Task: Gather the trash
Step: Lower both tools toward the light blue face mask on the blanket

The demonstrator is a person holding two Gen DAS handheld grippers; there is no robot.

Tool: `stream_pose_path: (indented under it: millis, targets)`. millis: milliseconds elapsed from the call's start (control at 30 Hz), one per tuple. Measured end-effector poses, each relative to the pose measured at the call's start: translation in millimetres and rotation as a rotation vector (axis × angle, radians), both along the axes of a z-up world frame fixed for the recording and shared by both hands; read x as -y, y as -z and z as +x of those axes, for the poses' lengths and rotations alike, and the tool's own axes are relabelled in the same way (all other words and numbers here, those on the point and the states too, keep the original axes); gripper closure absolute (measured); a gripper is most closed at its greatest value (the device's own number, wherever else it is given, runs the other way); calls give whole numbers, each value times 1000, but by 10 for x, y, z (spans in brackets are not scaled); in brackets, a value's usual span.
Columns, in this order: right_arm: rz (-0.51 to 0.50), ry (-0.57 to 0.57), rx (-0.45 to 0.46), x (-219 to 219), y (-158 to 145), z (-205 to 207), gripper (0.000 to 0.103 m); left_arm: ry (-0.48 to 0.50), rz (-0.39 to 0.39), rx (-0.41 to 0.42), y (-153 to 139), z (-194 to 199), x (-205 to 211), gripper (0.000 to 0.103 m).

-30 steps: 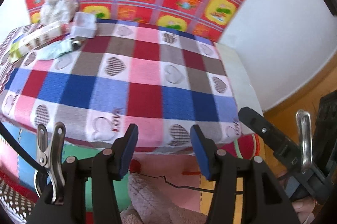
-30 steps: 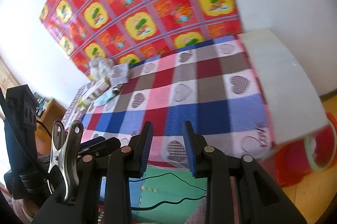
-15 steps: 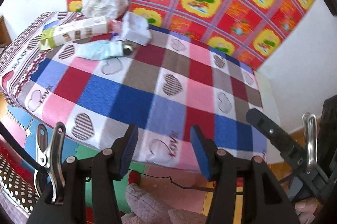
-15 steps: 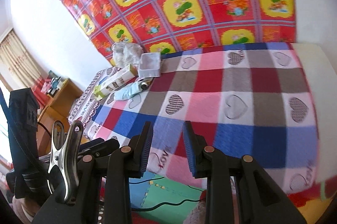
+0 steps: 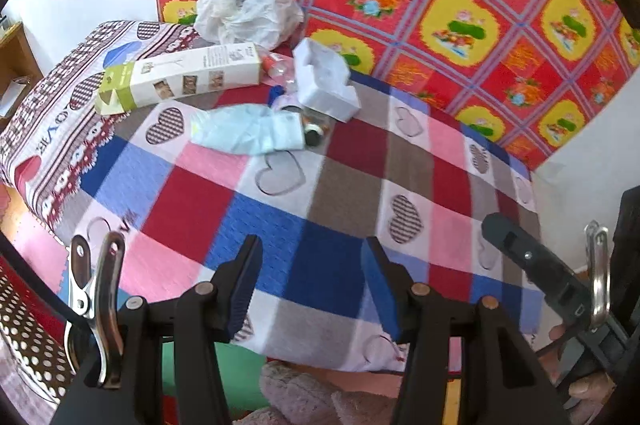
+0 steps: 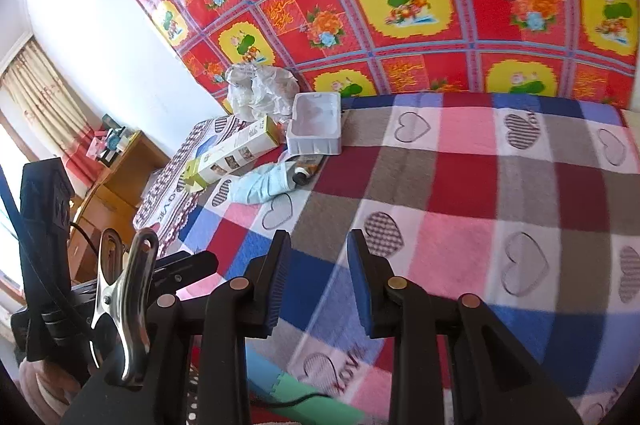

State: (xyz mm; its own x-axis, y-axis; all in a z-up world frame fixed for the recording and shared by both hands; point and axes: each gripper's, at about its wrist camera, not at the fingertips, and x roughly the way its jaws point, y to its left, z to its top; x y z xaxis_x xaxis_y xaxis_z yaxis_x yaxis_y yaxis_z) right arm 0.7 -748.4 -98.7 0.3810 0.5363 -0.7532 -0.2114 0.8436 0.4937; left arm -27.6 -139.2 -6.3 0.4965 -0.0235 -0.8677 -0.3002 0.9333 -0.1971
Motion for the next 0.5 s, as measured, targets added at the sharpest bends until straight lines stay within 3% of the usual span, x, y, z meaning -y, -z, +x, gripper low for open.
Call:
stream_pose_path:
  millis: [500]
  targets:
    - [12, -47, -76, -565, 238, 374, 73, -65, -39, -76, 262, 353, -707, 49]
